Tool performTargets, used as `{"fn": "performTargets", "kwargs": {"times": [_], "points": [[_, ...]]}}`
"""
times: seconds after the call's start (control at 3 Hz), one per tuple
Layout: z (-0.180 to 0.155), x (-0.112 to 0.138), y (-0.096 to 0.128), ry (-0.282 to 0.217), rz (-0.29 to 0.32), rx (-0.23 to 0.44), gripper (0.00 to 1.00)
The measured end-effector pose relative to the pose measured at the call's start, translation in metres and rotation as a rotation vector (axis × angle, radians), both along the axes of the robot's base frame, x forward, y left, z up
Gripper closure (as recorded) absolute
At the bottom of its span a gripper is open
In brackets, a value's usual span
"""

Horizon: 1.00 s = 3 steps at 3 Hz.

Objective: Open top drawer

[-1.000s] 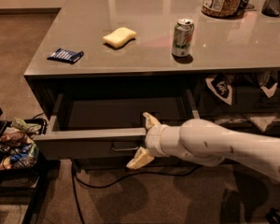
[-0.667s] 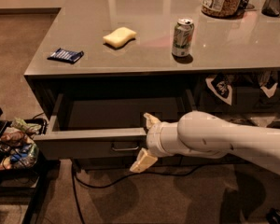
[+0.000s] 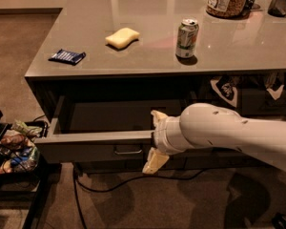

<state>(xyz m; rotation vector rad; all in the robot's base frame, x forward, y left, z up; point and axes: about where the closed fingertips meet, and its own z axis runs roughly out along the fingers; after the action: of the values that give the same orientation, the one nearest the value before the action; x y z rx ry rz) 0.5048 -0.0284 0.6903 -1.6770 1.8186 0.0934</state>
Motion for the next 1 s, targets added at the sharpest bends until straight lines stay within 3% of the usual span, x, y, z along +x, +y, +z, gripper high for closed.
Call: {"fn": "performTargets", "kwargs": {"times": [0.67,1.0], "points": [[0.005,-0.001,-0.002,0.012,0.011,-0.035,0.0],[0.026,-0.005,-0.009,0.035,0.018,-0.106,0.0]]}}
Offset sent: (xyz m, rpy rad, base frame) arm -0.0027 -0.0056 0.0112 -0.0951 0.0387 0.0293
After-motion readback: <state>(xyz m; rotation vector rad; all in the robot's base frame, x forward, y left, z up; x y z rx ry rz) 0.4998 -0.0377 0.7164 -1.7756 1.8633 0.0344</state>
